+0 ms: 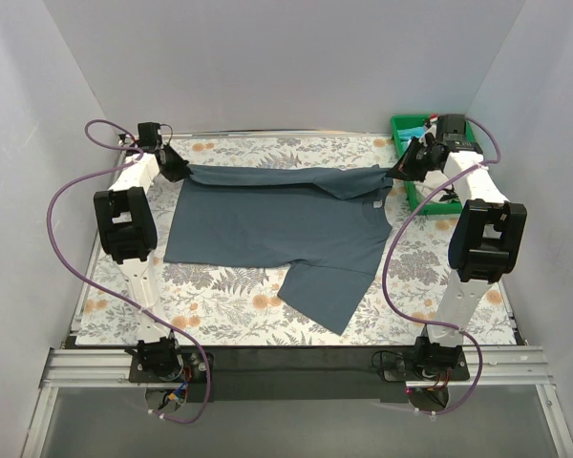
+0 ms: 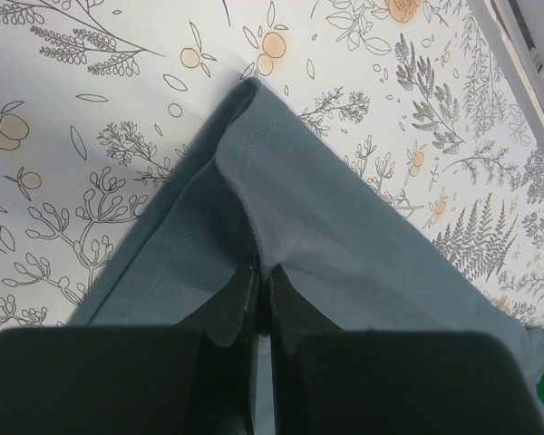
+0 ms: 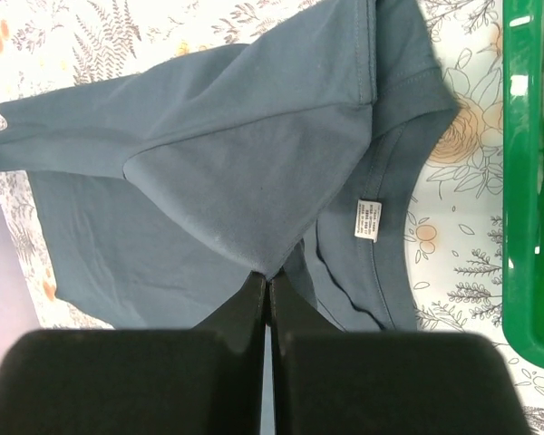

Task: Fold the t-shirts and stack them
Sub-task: Fold the tshirt

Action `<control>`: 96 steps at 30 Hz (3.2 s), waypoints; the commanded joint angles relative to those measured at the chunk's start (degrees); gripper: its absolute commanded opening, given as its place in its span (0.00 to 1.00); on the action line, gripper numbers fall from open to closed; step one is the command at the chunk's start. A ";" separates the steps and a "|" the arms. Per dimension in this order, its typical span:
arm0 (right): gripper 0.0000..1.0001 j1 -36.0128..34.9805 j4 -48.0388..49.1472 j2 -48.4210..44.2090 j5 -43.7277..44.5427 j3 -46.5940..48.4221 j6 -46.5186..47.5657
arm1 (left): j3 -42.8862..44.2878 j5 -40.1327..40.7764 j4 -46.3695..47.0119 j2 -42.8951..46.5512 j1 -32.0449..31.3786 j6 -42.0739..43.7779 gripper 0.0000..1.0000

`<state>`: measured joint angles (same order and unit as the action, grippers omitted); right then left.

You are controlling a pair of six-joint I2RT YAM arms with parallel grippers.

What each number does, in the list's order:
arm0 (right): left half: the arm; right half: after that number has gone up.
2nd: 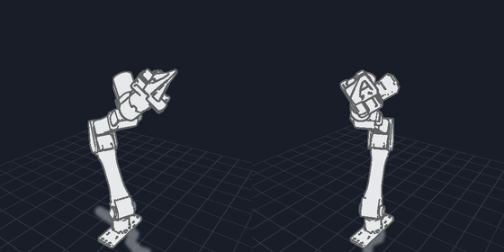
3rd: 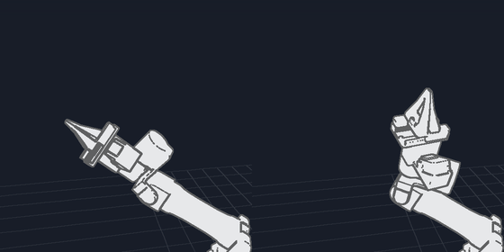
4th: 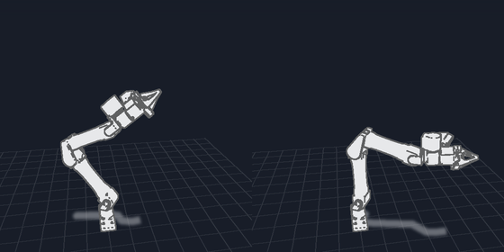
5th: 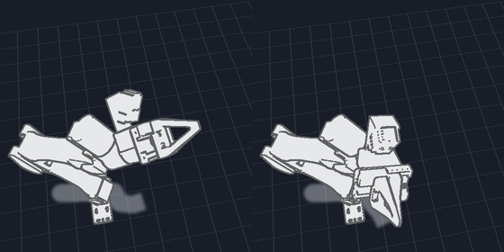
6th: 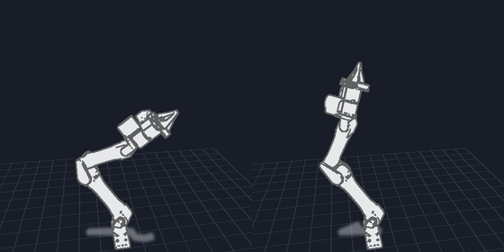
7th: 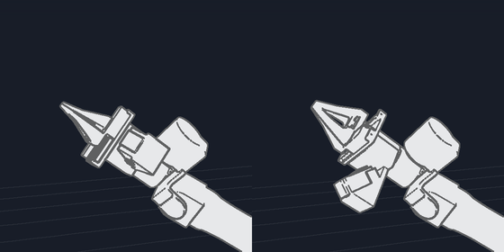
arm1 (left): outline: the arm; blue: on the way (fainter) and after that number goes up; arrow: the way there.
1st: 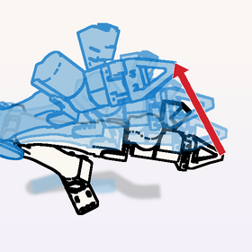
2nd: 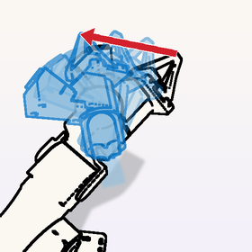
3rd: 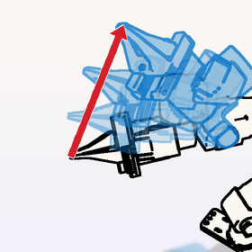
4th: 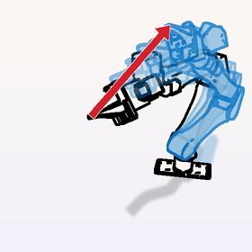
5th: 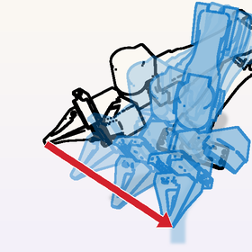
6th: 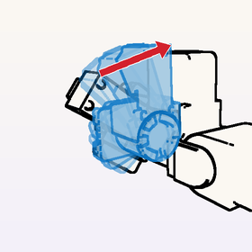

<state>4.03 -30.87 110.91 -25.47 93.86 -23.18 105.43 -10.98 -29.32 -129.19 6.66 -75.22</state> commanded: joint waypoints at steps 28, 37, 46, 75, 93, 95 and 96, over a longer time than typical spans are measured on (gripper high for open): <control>0.60 -15.79 -8.77 -9.22 16.67 -10.00 13.33 | -24.72 15.64 -1.97 22.38 -3.92 5.52 0.72; 0.54 -28.46 -5.96 -11.59 19.23 -21.69 10.97 | -40.11 19.77 -1.53 28.46 -12.54 2.99 0.58; 0.54 -30.93 -0.24 -15.28 20.55 -35.41 8.33 | -53.39 21.44 -1.09 31.80 -12.46 1.04 0.56; 0.59 -29.08 -8.24 -42.27 16.16 -38.68 9.55 | -50.41 12.39 -4.88 53.61 -3.41 -3.54 0.67; 0.53 -24.86 1.08 -38.67 10.09 -37.61 9.38 | -40.66 5.45 10.86 28.12 1.96 7.89 0.50; 0.52 -24.25 1.25 -38.23 10.09 -37.53 9.82 | -40.04 5.80 11.65 26.54 1.87 8.42 0.50; 0.52 -24.07 1.25 -38.14 9.92 -37.35 10.08 | -39.43 5.71 11.92 26.01 1.96 8.60 0.50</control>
<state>-20.84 -31.79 72.29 -14.81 54.13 -14.50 63.37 -5.17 -19.84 -102.91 8.29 -69.19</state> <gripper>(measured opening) 0.525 0.501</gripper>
